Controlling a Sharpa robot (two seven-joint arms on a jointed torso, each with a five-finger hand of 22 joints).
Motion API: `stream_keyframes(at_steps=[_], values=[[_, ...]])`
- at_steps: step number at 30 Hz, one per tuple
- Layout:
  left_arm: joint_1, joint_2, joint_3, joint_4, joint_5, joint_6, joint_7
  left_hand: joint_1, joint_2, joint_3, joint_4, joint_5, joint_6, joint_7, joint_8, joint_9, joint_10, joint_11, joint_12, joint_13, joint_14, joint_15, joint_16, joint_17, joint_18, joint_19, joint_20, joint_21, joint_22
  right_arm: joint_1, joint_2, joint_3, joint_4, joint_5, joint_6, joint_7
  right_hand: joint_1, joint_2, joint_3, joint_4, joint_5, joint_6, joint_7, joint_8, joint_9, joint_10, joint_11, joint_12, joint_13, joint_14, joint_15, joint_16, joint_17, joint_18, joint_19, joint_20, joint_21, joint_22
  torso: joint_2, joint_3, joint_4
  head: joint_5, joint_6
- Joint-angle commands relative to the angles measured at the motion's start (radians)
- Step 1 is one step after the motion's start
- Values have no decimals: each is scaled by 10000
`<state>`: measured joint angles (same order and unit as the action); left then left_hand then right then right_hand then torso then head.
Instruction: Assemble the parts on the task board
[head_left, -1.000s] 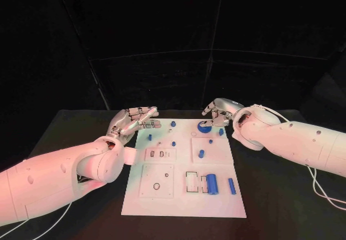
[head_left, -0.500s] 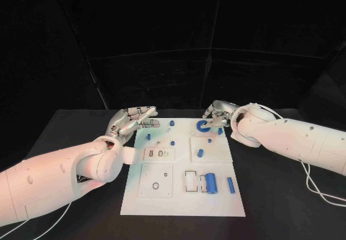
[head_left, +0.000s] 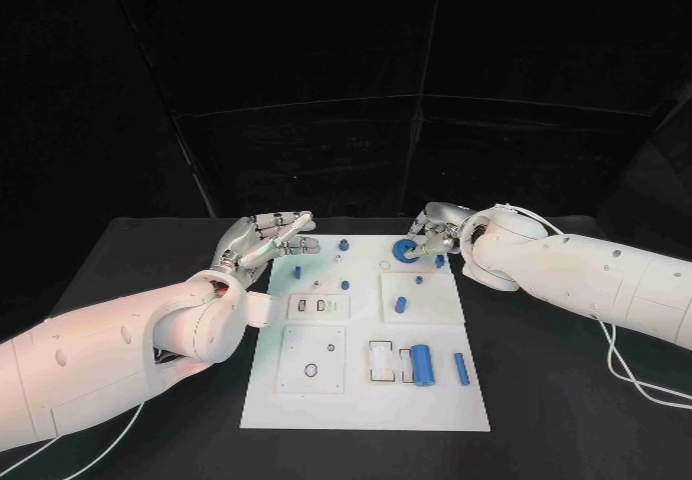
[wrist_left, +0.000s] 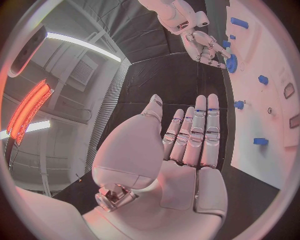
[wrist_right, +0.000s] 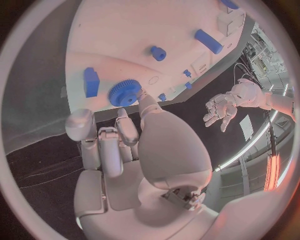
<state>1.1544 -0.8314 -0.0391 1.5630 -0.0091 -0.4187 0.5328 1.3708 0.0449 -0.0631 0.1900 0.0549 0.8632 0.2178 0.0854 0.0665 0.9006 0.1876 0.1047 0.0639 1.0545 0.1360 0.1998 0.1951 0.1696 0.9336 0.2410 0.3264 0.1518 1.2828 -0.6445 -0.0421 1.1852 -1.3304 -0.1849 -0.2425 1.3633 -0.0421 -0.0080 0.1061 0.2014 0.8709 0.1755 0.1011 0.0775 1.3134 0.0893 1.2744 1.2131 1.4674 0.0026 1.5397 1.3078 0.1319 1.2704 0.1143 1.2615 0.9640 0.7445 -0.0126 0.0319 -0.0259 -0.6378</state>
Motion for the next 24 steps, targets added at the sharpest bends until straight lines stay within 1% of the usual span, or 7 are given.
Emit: stream_keyframes(at_steps=[1, 14, 20, 24], values=[[15, 18, 9, 0, -60, 120, 54, 42, 54, 14, -50, 52, 71, 63, -35, -11, 36, 10, -15, -15, 58, -10, -35, 8, 127, 63, -4, 26, -9, 20, 37, 8, -60, -208, 229, -81, 107, 9, -4, -68, 46, -56, 1, 70, 5, 57, -22, 72, 25, 878, 71, 39, 1868, -155, 54, -1, 34, 14, -1, 4, -5, -9, -5], [13, 49, 9, -20, -60, 146, 41, 42, 54, 14, -50, 52, 71, 63, -35, -11, 36, 10, -15, -15, 58, -10, -35, 8, 127, 63, -4, 26, -9, 16, 275, 7, -362, -311, 323, -84, 210, 129, 20, -103, 84, -30, -1, 105, 10, 161, -22, 231, 220, 889, 73, 62, 1928, -163, 68, 4, 72, 66, 0, 4, 5, -4, -36], [13, 54, 9, -27, -60, 153, 34, 42, 54, 14, -50, 52, 71, 63, -35, -11, 36, 10, -15, -15, 58, -10, -35, 8, 127, 63, -4, 26, -9, 13, 356, 5, -456, -461, 396, -110, 266, 198, 19, -131, 82, 66, -20, 176, 30, 273, -36, 382, 397, 895, 68, 76, 1962, -168, 81, 2, 105, 106, 0, 3, -10, 4, -53], [13, 57, 9, -30, -60, 163, 24, 42, 54, 14, -50, 52, 71, 63, -35, -11, 36, 10, -15, -15, 58, -10, -35, 8, 127, 63, -4, 26, -9, 11, 382, 5, -455, -709, 397, -131, 311, 226, 10, -164, 77, 153, -40, 238, 46, 319, -52, 453, 481, 898, 57, 84, 1980, -174, 94, -5, 133, 145, -2, 4, -8, -14, -67]])
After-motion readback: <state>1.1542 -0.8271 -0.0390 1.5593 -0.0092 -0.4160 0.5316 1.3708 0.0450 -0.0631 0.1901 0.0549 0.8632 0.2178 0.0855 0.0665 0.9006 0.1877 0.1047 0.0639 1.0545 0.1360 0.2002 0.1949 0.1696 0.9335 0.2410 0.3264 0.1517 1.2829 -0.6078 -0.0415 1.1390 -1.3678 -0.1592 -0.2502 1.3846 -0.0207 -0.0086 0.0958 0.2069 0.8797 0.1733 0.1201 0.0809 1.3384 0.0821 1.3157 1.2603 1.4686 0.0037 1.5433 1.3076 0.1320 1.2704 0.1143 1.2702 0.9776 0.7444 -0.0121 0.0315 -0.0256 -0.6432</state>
